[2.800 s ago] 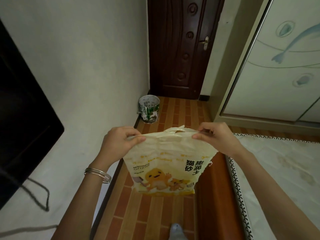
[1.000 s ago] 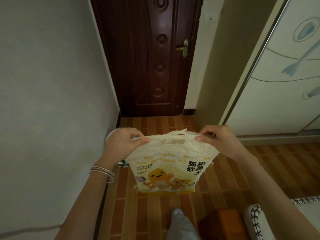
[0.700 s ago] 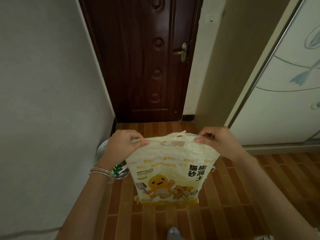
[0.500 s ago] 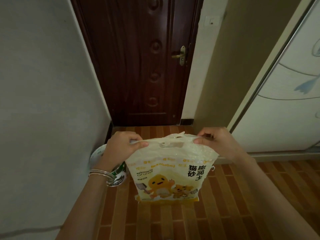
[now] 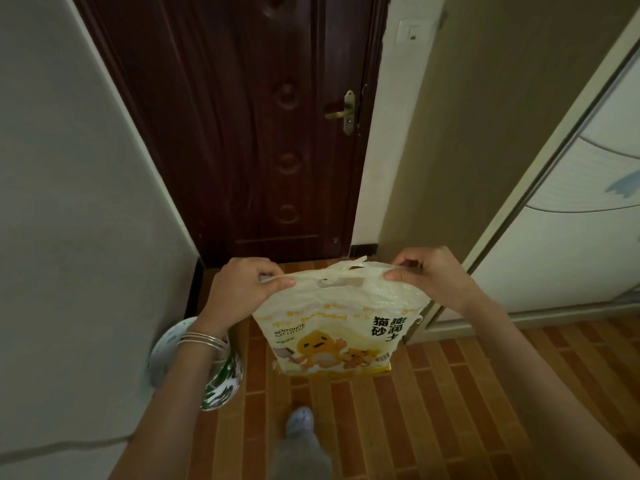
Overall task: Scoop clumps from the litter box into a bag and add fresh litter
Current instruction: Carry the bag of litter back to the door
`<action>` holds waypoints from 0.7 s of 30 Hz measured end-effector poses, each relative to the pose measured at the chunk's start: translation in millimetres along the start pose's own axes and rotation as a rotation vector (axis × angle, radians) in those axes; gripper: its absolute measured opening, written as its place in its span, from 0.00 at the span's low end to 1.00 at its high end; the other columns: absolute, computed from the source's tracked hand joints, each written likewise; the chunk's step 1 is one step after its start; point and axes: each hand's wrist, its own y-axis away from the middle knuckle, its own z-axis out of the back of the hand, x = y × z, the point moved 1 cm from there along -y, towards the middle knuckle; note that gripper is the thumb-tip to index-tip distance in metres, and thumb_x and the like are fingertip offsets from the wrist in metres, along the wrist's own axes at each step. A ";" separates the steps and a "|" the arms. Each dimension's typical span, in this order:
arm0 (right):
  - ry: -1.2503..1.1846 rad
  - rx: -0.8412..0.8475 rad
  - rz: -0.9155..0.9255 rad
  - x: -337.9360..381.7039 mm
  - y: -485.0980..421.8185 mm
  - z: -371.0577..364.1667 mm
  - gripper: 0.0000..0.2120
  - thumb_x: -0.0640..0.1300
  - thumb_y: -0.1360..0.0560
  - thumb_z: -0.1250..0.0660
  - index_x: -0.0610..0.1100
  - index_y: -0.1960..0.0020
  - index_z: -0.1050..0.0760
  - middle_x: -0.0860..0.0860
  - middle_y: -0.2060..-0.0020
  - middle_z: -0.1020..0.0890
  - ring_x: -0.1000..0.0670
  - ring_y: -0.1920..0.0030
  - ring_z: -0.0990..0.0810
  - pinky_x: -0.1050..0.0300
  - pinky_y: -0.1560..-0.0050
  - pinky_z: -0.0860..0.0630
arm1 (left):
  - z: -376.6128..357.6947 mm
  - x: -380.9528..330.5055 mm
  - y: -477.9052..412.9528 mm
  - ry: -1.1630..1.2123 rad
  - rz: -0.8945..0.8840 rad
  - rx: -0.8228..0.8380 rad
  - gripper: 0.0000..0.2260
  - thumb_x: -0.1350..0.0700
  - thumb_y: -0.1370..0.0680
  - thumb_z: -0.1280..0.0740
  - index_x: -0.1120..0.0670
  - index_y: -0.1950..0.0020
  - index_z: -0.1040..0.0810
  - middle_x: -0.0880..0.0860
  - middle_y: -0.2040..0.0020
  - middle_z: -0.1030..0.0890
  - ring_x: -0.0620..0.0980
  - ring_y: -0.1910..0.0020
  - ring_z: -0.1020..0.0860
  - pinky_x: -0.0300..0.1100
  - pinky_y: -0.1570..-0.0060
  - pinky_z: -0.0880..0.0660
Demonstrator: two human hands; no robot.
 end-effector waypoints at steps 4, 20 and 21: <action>0.000 -0.024 -0.051 -19.5 -49.9 1.9 0.12 0.57 0.33 0.31 0.49 0.59 0.20 0.56 0.66 0.19 0.56 0.65 0.21 0.52 0.62 0.24 | 5.8 17.3 -60.2 -0.007 -0.032 0.010 0.15 0.31 0.36 0.34 0.41 0.66 0.20 0.33 0.61 0.20 0.37 0.59 0.22 0.47 0.55 0.23; 0.061 -0.026 -0.275 -109.6 -189.2 4.1 0.07 0.55 0.32 0.29 0.52 0.60 0.21 0.57 0.66 0.19 0.56 0.64 0.22 0.54 0.61 0.27 | -18.4 68.0 -256.4 -0.035 -0.077 0.204 0.10 0.39 0.31 0.30 0.43 0.63 0.18 0.38 0.63 0.20 0.37 0.59 0.22 0.41 0.58 0.26; 0.072 -0.016 -0.285 -116.5 -198.3 5.1 0.06 0.55 0.31 0.29 0.54 0.61 0.22 0.57 0.66 0.19 0.55 0.64 0.22 0.54 0.60 0.27 | -22.5 70.1 -267.8 -0.044 -0.077 0.215 0.08 0.41 0.30 0.29 0.43 0.63 0.18 0.38 0.63 0.20 0.37 0.59 0.22 0.41 0.58 0.26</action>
